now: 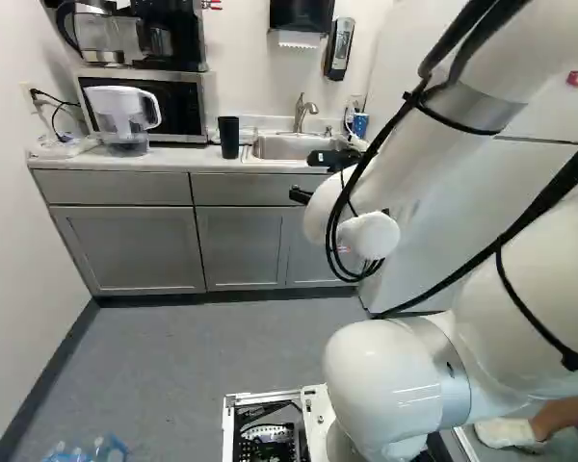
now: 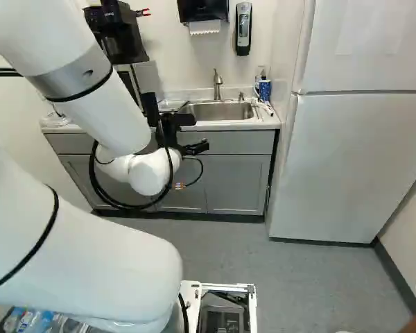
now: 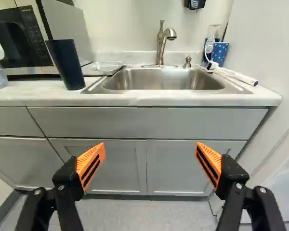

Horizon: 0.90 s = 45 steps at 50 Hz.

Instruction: Rinse the cup and place it in the tray

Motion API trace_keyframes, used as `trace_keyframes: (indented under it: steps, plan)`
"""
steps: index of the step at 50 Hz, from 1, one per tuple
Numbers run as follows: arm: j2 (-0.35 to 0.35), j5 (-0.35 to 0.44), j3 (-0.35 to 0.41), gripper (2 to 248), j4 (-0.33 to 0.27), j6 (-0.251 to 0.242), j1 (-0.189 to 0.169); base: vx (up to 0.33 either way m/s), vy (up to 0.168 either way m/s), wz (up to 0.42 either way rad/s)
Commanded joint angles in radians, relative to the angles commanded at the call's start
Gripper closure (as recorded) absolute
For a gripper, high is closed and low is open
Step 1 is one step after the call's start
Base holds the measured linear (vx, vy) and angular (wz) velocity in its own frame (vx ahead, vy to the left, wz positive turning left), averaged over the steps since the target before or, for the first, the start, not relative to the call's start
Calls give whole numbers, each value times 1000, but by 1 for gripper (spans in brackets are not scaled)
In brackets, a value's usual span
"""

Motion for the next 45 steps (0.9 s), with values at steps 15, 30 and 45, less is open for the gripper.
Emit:
trace_keyframes:
  steps: [15,30,45]
  plan:
    - [-9,-13,-44,3,0,0,0,0,0,0]
    - [-11,-27,-82,3,0,0,0,0,0,0]
    - [-13,-42,-119,3,0,0,0,0,0,0]
